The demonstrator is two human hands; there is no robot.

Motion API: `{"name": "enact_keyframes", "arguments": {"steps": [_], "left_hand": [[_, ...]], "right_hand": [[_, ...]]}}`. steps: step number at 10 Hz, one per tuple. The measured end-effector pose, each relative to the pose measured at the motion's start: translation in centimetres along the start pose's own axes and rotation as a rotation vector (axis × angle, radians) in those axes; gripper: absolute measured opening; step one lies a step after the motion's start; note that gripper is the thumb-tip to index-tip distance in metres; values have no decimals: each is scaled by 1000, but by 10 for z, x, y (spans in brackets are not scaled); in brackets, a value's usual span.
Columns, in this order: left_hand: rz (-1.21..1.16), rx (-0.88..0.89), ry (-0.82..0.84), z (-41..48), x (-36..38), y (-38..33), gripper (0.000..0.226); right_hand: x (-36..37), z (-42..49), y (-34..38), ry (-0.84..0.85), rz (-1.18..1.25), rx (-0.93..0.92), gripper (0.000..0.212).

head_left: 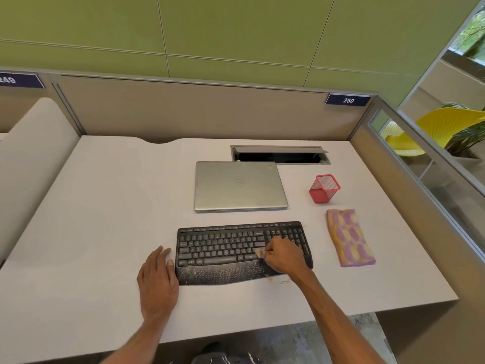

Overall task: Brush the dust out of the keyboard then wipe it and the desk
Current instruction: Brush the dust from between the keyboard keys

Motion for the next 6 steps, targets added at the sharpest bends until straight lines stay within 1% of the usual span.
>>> {"name": "enact_keyframes", "arguments": {"steps": [1, 2, 3, 4, 5, 6], "left_hand": [[4, 2, 1, 0, 0, 0, 49], [8, 0, 3, 0, 0, 0, 48], [10, 4, 3, 0, 0, 0, 48], [9, 5, 0, 0, 0, -1, 48], [9, 2, -2, 0, -1, -1, 48], [11, 5, 7, 0, 0, -1, 48]], "right_hand": [[2, 3, 0, 68, 4, -6, 17], [-9, 3, -7, -45, 14, 34, 15], [-4, 6, -6, -11, 9, 3, 16], [5, 6, -2, 115, -41, -41, 20], [-13, 5, -5, 42, -137, -63, 18], [-32, 4, -13, -92, -273, -49, 17]]}}
Point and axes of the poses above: each hand's wrist, its own z-axis towards the middle knuckle, its own x-axis out of the palm, y = z × x, the point moved 5 cm from there along z, towards the middle knuckle, and after that the axes turned 10 degrees about y, right-handed, at the moved point
